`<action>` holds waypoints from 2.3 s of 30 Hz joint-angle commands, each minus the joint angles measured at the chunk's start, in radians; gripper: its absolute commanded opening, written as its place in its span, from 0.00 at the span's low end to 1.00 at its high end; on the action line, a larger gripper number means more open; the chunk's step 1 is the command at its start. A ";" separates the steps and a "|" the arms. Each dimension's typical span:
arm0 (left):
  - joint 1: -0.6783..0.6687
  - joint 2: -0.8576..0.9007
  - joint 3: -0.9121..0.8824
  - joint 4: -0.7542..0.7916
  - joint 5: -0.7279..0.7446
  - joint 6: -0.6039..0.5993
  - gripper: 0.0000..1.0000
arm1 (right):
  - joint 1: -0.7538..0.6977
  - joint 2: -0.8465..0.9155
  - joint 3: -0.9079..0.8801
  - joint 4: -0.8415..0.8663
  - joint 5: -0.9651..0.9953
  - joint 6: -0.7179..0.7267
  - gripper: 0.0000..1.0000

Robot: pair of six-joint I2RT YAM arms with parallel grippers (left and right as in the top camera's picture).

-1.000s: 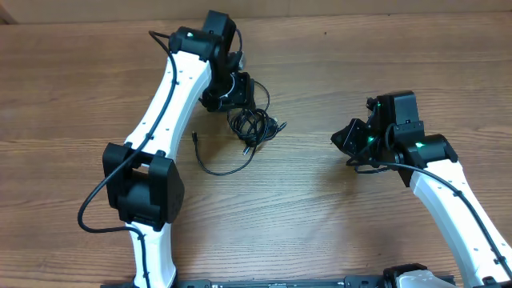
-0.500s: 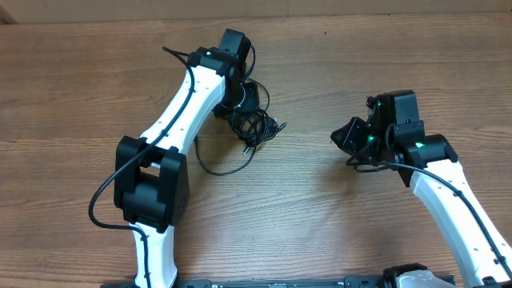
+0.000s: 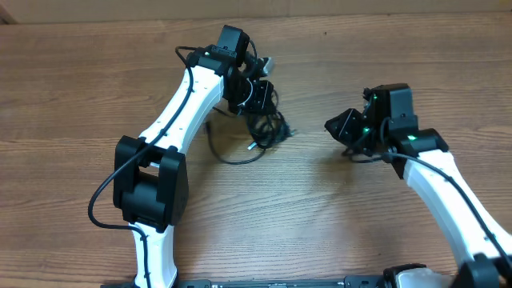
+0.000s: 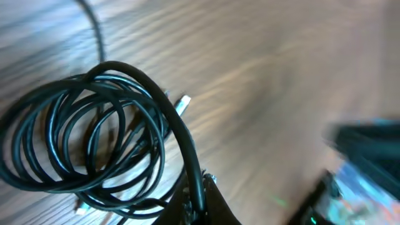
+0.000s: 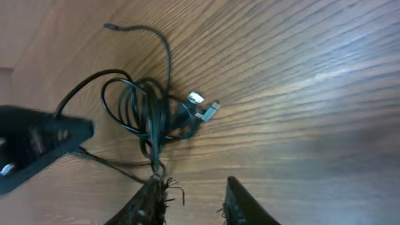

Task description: Untangle cables

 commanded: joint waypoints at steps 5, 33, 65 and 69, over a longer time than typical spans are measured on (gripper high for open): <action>-0.022 -0.010 0.007 -0.025 0.172 0.140 0.04 | -0.001 0.152 0.000 0.083 -0.198 0.010 0.34; -0.118 -0.016 0.011 0.006 0.233 0.103 0.04 | 0.150 0.230 -0.001 0.049 0.036 0.028 0.04; 0.215 -0.418 0.209 -0.284 -0.791 -0.316 0.04 | 0.154 0.230 -0.001 -0.095 0.391 0.032 0.04; 0.242 -0.417 0.209 -0.292 -0.835 -0.320 0.04 | 0.154 0.230 -0.001 -0.110 0.481 0.032 0.04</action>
